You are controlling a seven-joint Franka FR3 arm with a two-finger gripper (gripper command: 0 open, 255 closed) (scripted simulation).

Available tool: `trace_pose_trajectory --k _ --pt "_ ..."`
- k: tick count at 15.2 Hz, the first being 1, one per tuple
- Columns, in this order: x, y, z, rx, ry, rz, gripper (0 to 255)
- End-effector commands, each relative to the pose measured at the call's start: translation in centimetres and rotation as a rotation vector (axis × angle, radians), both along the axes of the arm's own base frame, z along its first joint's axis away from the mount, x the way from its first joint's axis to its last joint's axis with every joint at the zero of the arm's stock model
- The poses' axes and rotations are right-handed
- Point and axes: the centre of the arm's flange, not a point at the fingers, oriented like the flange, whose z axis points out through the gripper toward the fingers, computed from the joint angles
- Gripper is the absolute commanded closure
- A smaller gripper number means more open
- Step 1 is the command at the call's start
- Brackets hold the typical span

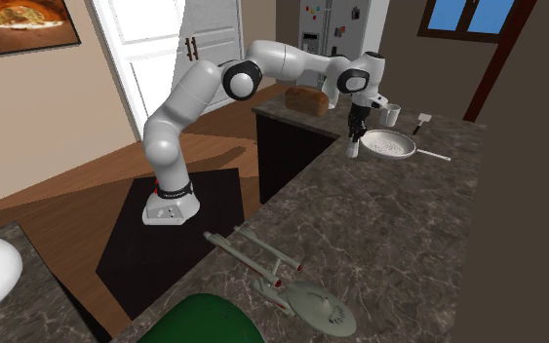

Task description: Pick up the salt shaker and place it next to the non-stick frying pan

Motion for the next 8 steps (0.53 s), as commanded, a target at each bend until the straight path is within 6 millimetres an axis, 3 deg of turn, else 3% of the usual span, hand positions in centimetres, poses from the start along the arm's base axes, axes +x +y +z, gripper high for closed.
trace_pose_trajectory --k 1,3,4,8 --pt "-0.01 0.0 -0.01 0.0 0.0 0.0 255" --pt "-0.01 0.0 -0.01 0.0 0.0 0.0 255" --pt "-0.01 0.0 -0.01 0.0 0.0 0.0 0" --pt "-0.01 0.0 -0.01 0.0 0.0 0.0 0"
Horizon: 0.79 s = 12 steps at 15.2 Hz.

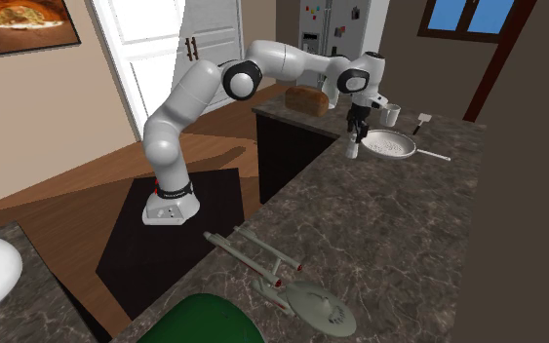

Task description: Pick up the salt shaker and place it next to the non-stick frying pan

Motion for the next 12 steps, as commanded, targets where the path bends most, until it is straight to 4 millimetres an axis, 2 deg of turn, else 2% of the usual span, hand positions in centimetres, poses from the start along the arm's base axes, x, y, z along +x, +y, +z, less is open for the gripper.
trace_pose_trajectory --k 1,5,12 --pt "0.0 0.0 0.0 0.0 0.0 0.0 0" --pt "0.0 -0.4 5.0 0.0 0.0 0.0 0" --pt "0.0 -0.4 5.0 0.0 0.0 0.0 0"
